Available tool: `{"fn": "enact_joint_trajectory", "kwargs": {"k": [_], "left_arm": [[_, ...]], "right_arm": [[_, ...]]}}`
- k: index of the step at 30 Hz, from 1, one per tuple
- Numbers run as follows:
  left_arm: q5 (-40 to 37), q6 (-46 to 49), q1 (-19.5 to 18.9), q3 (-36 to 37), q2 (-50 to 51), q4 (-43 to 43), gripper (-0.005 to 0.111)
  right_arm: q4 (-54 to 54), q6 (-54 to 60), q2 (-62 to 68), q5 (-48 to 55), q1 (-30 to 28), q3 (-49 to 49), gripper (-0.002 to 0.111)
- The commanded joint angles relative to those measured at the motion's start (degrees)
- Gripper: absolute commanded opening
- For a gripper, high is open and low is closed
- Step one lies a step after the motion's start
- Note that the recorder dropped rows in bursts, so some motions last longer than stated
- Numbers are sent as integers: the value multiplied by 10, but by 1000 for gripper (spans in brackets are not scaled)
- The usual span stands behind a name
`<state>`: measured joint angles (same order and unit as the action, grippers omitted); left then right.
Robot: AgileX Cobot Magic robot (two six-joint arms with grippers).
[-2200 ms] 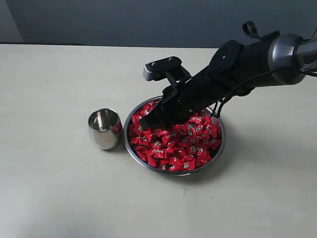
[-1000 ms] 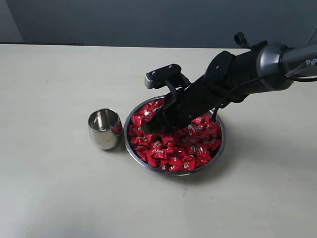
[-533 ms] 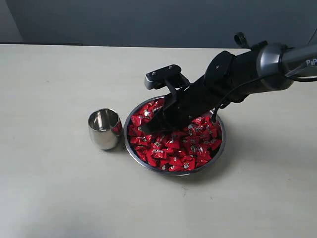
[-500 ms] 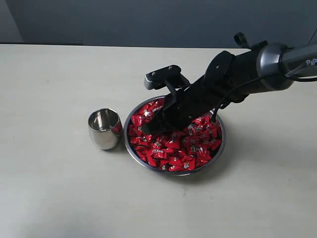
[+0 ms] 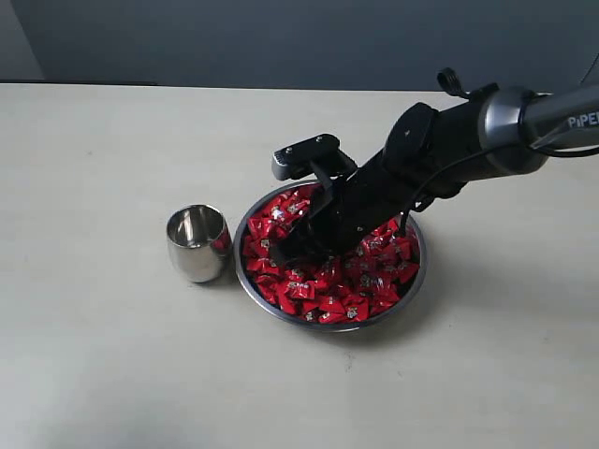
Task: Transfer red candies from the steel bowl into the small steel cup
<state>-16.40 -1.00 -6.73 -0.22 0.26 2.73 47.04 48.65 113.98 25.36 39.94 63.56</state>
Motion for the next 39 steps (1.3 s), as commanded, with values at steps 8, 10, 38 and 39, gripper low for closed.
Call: {"fn": "enact_joint_trajectory", "kwargs": {"k": [8,10,38,39], "left_arm": [[1,-1,0,2,-3,-2,0],[1,-1,0,2,-3,-2,0],[1,-1,0,2,-3,-2,0],[1,-1,0,2,-3,-2,0]], "right_arm": [[-6,-8,0,4,1,1,27],[-7,-8,0,6,1,1,16],[-18,13,-69,-88,1,6,-1],[-17,27,-68,-82,1,13,-1]]}}
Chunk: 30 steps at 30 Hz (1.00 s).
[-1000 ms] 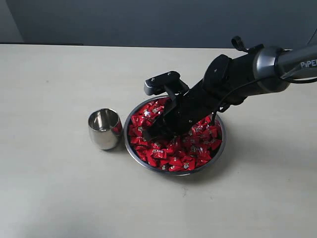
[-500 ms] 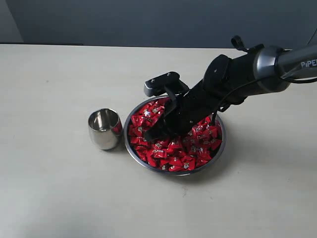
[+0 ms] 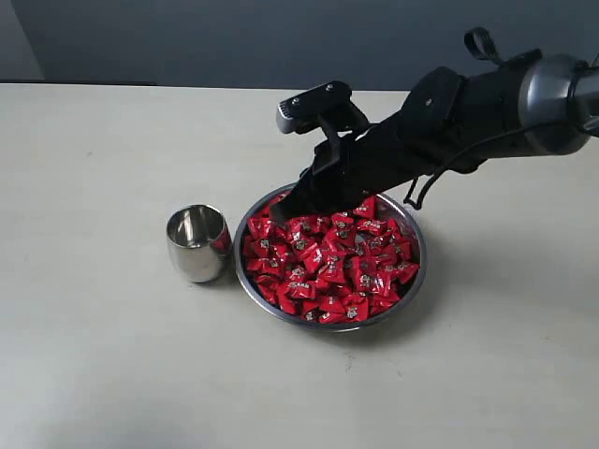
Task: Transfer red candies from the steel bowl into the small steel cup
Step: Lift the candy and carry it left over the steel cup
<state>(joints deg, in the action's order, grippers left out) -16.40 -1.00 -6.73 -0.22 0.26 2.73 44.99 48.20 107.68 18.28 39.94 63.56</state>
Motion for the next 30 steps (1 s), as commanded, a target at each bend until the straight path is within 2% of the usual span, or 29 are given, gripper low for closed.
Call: {"fn": "enact_joint_trajectory", "kwargs": {"k": [1,7,13,21,30], "left_arm": [[1,-1,0,2,-3,-2,0],[1,-1,0,2,-3,-2,0],[1,-1,0,2,-3,-2,0],[1,-1,0,2,-3,-2,0],[1,-1,0,2,-3,-2,0]], "right_arm": [[3,33,-1,3,1,25,-1],[53,79,18,34,7,81,-1],[113,165,50,38,46,111,-1],[120,181,99,65,82,177,-1],[125,198,129,83,87,198,-1]]}}
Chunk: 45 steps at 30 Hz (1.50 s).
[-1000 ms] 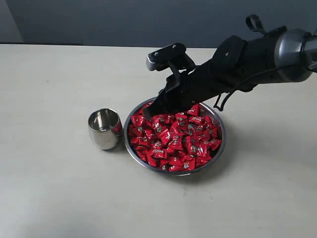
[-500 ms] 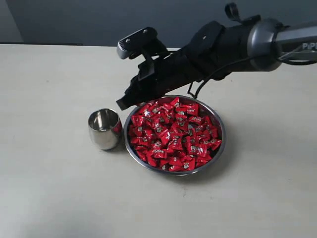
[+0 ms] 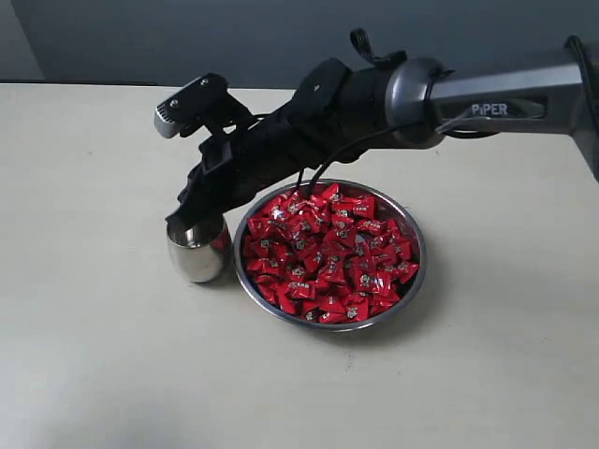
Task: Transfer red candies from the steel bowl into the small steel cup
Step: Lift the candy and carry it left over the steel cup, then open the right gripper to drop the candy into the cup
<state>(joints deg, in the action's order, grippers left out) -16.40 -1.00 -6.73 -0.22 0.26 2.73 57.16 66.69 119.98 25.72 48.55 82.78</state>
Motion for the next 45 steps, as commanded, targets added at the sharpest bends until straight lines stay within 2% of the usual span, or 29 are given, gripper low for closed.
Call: {"fn": "enact_joint_trajectory", "kwargs": {"k": [1,20,22,26,28,37,39,40,41,42,43,45], "left_arm": [[1,-1,0,2,-3,-2,0],[1,-1,0,2,-3,-2,0],[1,-1,0,2,-3,-2,0],[1,-1,0,2,-3,-2,0],[1,-1,0,2,-3,-2,0],[1,-1,0,2,-3,-2,0],[1,-1,0,2,-3,-2,0],[1,-1,0,2,-3,-2,0],[1,-1,0,2,-3,-2,0],[1,-1,0,2,-3,-2,0],[1,-1,0,2,-3,-2,0],[1,-1,0,2,-3,-2,0]], "right_arm": [[3,13,6,6,0,5,-1],[-1,13,8,39,0,9,0],[-1,13,8,42,0,9,7],[-1,13,8,39,0,9,38],[-1,12,8,36,0,9,45],[-1,6,-1,33,0,9,43],[-1,6,-11,32,0,9,34],[-2,3,-22,33,0,9,23],[-3,2,-25,33,0,9,18],[-3,2,-35,33,0,9,6],[-2,2,-38,33,0,9,0],[0,2,-44,21,0,7,-1]]}}
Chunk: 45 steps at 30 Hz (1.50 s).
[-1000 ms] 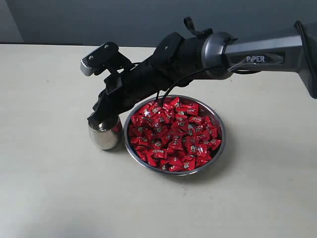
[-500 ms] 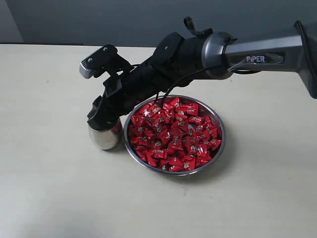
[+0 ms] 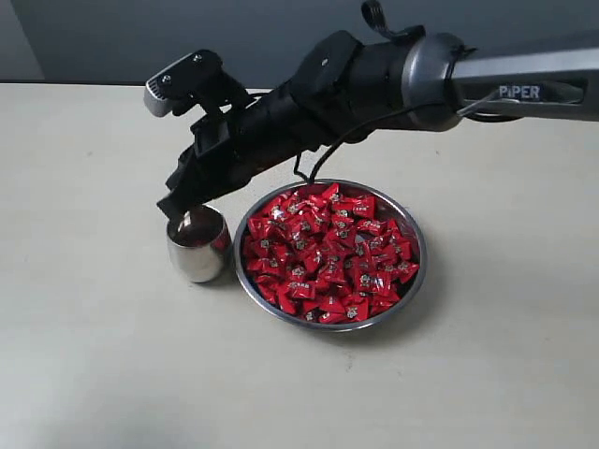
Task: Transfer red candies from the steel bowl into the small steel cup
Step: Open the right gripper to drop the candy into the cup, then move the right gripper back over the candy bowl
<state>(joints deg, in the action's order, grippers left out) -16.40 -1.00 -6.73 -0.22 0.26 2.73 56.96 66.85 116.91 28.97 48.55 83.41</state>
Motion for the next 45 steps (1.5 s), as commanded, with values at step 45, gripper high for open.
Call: {"fn": "enact_joint_trajectory", "kwargs": {"k": [45], "left_arm": [[1,-1,0,2,-3,-2,0]], "right_arm": [[35,31,-241,-238,-98,-436,-1]]}}
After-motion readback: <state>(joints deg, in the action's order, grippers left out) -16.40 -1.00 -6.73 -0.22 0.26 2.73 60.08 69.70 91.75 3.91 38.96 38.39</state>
